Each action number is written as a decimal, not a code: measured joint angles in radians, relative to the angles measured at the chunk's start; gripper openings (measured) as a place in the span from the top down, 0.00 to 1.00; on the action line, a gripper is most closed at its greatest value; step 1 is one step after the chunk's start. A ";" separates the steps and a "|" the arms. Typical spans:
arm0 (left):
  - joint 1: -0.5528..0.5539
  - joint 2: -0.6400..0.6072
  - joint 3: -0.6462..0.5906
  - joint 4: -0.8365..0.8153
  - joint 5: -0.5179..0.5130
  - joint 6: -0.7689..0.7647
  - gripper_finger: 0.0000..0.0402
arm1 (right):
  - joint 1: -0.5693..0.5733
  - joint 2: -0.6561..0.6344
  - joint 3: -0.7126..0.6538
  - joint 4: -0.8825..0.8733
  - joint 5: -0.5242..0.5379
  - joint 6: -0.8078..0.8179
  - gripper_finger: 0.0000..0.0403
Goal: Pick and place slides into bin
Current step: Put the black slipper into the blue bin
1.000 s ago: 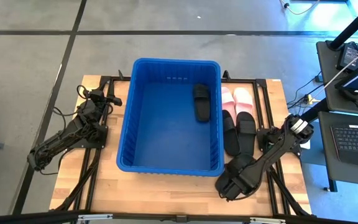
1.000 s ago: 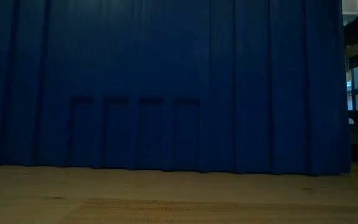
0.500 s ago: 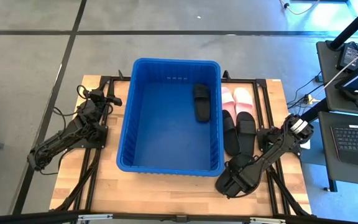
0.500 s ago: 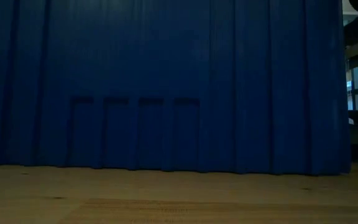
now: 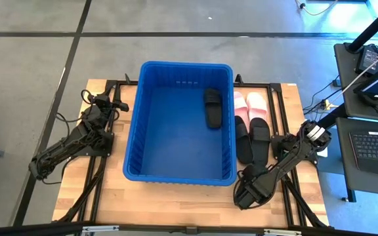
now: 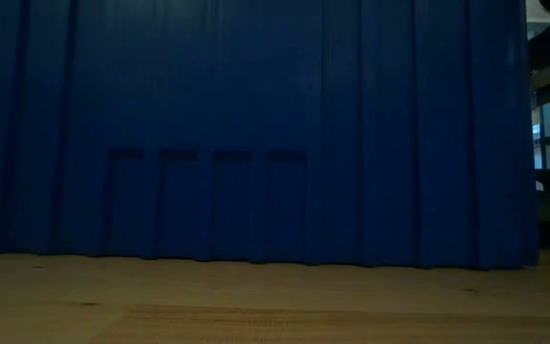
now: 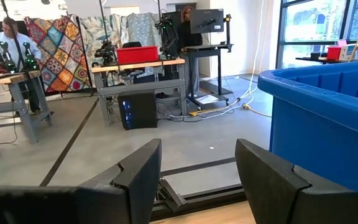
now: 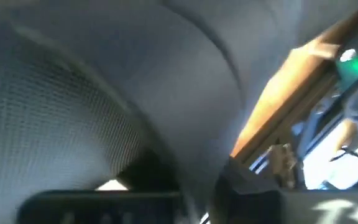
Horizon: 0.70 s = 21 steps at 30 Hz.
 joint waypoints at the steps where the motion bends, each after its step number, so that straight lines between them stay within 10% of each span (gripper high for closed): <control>1: 0.000 0.000 0.000 0.000 0.000 0.000 0.50 | 0.000 0.000 0.015 0.005 -0.002 -0.005 0.96; 16: 0.000 0.000 0.000 0.000 0.000 -0.005 0.50 | 0.026 -0.001 0.607 -0.316 -0.102 0.005 0.95; 21: 0.000 0.000 0.000 0.000 0.000 -0.006 0.50 | -0.005 -0.037 0.745 -0.310 0.093 0.023 0.97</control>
